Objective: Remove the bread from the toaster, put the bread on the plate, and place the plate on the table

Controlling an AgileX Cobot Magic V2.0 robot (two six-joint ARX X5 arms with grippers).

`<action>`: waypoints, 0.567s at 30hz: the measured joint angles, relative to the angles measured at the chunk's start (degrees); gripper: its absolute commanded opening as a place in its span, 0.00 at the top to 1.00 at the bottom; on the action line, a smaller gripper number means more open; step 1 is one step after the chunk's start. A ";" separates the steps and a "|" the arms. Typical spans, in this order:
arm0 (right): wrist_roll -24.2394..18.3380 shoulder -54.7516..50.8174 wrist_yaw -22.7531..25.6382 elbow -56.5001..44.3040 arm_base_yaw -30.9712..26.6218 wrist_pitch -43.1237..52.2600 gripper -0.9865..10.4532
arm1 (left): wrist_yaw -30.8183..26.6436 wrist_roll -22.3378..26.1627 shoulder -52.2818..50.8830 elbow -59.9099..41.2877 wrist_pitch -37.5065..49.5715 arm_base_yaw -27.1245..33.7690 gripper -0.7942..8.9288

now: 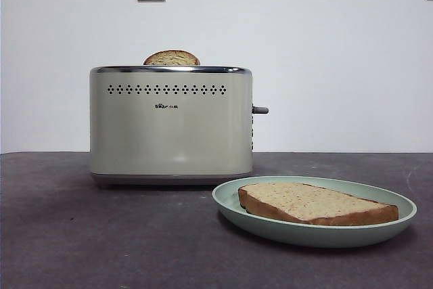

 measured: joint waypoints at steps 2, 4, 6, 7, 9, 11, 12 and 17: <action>-0.11 0.13 0.02 0.00 0.00 0.02 0.93 | -0.02 0.00 0.00 0.00 0.00 0.00 0.93; -0.22 0.55 0.13 0.00 0.00 0.04 0.93 | -0.02 0.00 0.00 0.00 -0.02 0.00 0.93; -0.31 0.81 0.35 0.00 0.00 0.04 0.93 | -0.02 -0.09 0.04 0.00 -0.07 0.00 0.93; -0.28 0.87 0.35 0.00 0.00 0.04 0.93 | -0.04 0.02 0.07 0.00 -0.07 0.00 0.93; -0.28 1.01 0.35 0.00 0.00 0.02 0.91 | -0.04 0.00 0.13 0.00 -0.09 0.00 0.93; -0.31 1.14 0.35 0.00 0.00 0.07 0.91 | -0.02 0.00 0.17 0.00 -0.09 0.00 0.93; -0.31 1.22 0.35 0.00 0.00 0.20 0.91 | -0.04 0.00 0.22 0.00 -0.09 0.00 0.93; -0.31 1.31 0.33 0.00 0.00 0.44 0.91 | -0.04 -0.02 0.55 0.00 -0.09 0.00 0.93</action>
